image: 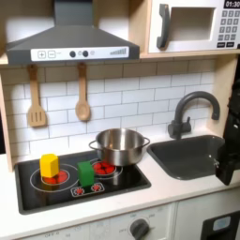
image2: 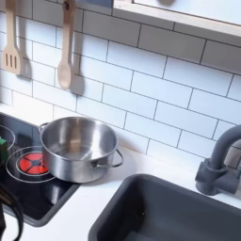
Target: Push button
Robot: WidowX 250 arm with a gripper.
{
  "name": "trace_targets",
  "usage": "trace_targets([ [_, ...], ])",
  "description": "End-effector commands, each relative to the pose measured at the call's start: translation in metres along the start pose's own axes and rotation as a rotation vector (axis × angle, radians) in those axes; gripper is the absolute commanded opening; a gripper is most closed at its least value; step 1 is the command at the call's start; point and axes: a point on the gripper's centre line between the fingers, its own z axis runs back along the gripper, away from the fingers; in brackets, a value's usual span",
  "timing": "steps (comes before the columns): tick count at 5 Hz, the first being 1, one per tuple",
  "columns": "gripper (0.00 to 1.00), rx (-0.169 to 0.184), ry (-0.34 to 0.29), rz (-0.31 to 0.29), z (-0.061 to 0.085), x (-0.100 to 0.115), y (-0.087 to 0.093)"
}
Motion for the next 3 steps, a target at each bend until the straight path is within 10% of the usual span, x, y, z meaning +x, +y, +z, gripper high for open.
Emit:
trace_targets([
  [1, 1.0, 0.0, 0.0, 0.0, 0.0, 0.0, 0.0],
  [3, 1.0, 0.023, -0.022, 0.043, -0.009, 0.019, 0.02],
])
